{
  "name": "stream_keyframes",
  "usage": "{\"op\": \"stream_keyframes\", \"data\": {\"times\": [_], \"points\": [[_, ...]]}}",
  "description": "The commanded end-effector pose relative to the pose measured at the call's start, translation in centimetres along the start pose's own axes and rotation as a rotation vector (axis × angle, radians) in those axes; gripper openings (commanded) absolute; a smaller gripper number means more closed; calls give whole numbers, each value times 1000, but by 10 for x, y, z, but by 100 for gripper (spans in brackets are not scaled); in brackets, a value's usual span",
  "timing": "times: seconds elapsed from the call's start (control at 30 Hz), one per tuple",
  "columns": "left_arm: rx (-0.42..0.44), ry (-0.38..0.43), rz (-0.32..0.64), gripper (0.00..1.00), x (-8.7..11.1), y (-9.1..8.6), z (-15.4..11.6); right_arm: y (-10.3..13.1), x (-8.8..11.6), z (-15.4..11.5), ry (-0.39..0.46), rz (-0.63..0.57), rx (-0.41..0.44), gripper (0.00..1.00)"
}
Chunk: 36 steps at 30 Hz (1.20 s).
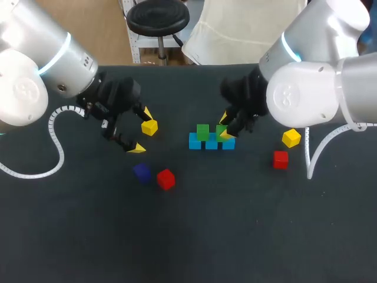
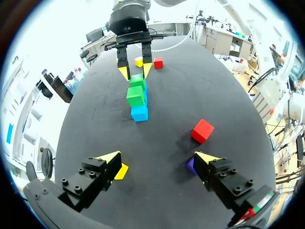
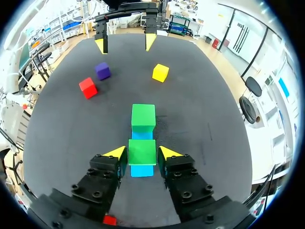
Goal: Place the blue cubes, place green cubes on the blue cubes, place the yellow cubes on the green cubes, then place the red cubes on the yellow cubes, and place purple cube on the red cubes.
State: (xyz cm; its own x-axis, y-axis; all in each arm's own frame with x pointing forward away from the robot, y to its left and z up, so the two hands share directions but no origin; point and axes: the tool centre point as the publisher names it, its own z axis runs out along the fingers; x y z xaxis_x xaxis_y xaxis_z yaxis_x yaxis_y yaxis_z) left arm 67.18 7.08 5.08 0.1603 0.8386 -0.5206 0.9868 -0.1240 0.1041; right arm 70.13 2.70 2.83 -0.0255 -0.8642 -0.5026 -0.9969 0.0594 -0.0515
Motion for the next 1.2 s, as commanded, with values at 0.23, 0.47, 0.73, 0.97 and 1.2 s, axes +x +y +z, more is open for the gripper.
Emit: {"op": "stream_keyframes", "data": {"times": [0.23,0.47,0.73,0.97,1.2], "points": [[-2,-3,3,100,1,0,0,-4,-2,3,-9,-3,-8,39],[-2,-3,3,100,1,0,0,-4,-3,3,-10,-6,-11,42],[-2,-3,3,100,1,0,0,-3,-2,0,-7,-4,-9,100],[-2,-3,3,100,1,0,0,-1,-2,-17,-26,-6,10,100],[-2,-3,3,100,1,0,0,-2,9,-43,-78,-6,17,100]]}}
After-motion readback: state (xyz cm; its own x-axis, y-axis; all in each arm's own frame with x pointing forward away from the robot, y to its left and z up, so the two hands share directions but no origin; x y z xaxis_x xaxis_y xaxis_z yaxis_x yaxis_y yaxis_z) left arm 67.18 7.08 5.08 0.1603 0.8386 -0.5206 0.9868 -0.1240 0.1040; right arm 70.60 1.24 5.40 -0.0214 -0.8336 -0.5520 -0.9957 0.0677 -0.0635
